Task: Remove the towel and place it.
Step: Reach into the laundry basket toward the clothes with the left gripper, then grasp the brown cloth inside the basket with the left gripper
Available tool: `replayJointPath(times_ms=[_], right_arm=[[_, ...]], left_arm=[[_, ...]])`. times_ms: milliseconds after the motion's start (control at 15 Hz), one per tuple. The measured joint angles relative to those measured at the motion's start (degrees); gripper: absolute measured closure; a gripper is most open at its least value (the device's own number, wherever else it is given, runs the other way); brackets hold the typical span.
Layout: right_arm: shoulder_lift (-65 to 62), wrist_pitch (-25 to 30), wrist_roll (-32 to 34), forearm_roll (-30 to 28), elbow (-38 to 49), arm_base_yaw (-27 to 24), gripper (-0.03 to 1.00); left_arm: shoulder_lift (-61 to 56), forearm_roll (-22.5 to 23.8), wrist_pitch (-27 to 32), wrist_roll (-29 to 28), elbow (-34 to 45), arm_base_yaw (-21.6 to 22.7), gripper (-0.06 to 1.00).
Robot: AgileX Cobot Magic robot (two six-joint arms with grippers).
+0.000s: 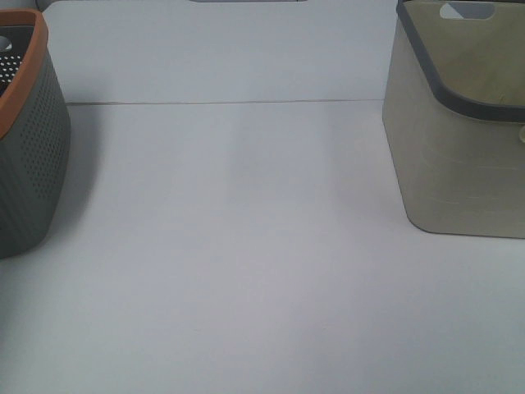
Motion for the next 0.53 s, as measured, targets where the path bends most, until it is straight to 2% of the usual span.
replayJointPath(times_ms=[333,400,533], right_arm=[[0.00,0.00,0.00,0.00,0.00,0.00,0.23],[0.00,0.00,0.00,0.00,0.00,0.00,0.23],[0.00,0.00,0.00,0.00,0.00,0.00,0.23]], left_arm=[[4.70,1.60,-4.70,0.29,0.00,-0.11,0.09],[5.50,2.29,-7.33,0.29,0.00,-0.46,0.15],[6.19,2.41,-7.73,0.29,0.00,-0.92,0.22]])
